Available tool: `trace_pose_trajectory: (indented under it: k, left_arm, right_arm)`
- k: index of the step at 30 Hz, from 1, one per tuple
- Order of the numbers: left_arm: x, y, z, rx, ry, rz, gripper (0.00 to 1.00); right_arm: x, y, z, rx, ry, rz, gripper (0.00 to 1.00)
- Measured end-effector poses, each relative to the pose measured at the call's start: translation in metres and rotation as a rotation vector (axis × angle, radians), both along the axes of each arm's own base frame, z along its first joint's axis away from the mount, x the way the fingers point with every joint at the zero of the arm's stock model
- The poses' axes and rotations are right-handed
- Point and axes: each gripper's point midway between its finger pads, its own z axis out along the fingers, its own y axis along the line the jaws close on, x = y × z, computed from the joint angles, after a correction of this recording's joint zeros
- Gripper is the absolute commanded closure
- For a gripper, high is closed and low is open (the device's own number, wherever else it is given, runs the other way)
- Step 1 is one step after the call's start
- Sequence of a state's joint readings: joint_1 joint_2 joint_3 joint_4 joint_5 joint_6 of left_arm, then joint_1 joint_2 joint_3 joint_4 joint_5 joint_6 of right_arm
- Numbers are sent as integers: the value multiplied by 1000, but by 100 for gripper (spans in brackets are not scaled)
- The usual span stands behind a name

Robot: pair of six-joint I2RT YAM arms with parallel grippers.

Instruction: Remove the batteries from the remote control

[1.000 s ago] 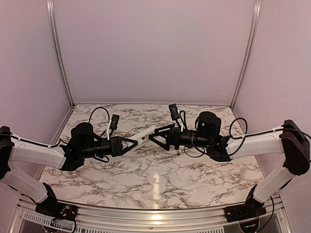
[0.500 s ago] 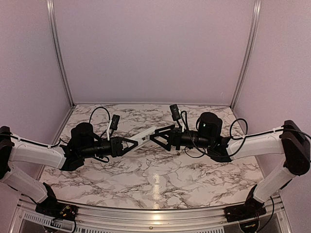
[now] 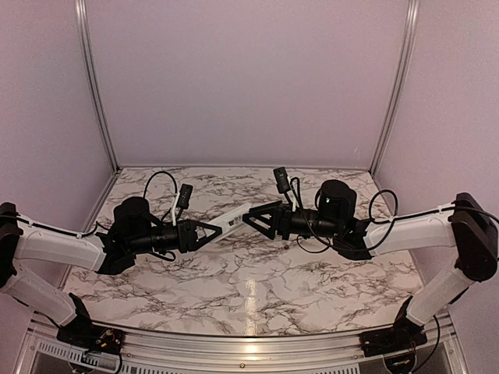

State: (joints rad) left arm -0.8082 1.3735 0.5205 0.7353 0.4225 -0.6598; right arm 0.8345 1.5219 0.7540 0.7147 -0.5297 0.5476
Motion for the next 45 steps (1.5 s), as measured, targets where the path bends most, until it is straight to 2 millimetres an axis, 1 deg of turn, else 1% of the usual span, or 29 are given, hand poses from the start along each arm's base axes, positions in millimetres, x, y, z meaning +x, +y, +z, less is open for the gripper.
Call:
trace_pose_trajectory:
  k: [3, 11, 16, 21, 27, 34, 40, 45]
  left_arm:
    - [0, 0, 0, 2, -2, 1, 100]
    - [1, 0, -5, 24, 0, 13, 100]
    - [6, 2, -14, 49, 16, 44, 100]
    - [12, 5, -21, 73, 30, 77, 100]
    - [15, 6, -26, 86, 38, 95, 100]
    - [17, 8, -35, 110, 55, 110, 100]
    - [20, 9, -36, 115, 56, 123, 100]
    - [22, 10, -40, 126, 62, 133, 100]
  right_arm:
    - [2, -1, -2, -8, 6, -13, 39]
    - [9, -3, -10, -38, 18, -53, 60]
    - [11, -4, -15, -57, 20, -68, 66]
    - [8, -3, -17, -63, 22, -55, 66]
    - [5, -1, -19, -66, 27, -37, 66]
    - [6, 1, -28, -83, 41, -33, 65]
    - [8, 4, -29, -86, 44, -33, 65]
    - [9, 4, -33, -95, 51, -36, 65]
